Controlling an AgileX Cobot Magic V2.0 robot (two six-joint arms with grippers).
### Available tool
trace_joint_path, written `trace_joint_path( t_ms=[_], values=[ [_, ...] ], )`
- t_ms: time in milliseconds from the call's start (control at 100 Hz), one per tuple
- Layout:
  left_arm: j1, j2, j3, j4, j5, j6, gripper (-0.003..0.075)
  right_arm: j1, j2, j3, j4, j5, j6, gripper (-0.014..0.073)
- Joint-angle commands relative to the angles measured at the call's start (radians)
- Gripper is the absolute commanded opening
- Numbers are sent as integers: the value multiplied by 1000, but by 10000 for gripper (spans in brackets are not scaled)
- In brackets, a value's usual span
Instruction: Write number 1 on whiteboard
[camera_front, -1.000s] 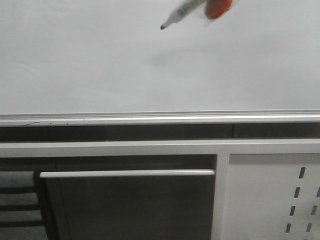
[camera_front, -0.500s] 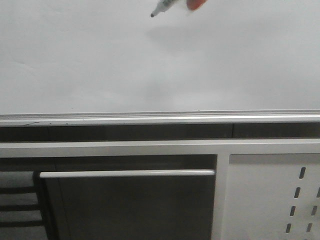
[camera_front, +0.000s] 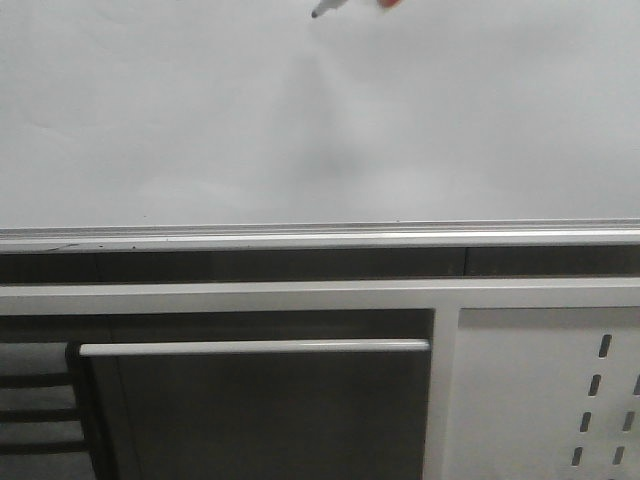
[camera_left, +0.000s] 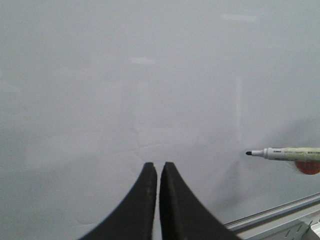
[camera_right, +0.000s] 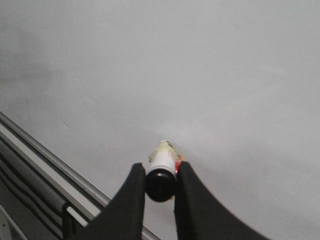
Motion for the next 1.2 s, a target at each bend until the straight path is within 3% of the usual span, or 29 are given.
trace_joint_path(
  t_ms=[0, 240, 400, 560, 740, 910, 1030, 1190],
  values=[
    [0, -4, -27, -17, -9, -11, -20, -27, 26, -36, -19, -95, -8, -43],
    [0, -4, -27, -15, -9, -5, -20, -61, 123, -36, -17, -83, -8, -43],
    [0, -4, -27, -15, -4, -5, -20, -17, 54, -46, -15, 5, -5, -43],
    [0, 5, -27, -15, 93, -3, -20, -15, -45, -96, -15, 286, -5, -44],
    [0, 93, -27, -27, 309, 32, -20, -15, -61, -197, -20, 662, -5, -44],
    [0, 225, -51, -31, 525, 96, -14, -15, -52, -256, -20, 724, -5, -44],
    [0, 321, -85, -33, 660, 127, 69, -23, -37, -306, -20, 750, -5, -44],
    [-10, 417, -135, -31, 759, 151, 256, -23, 29, -388, -20, 816, -5, -44]
  ],
)
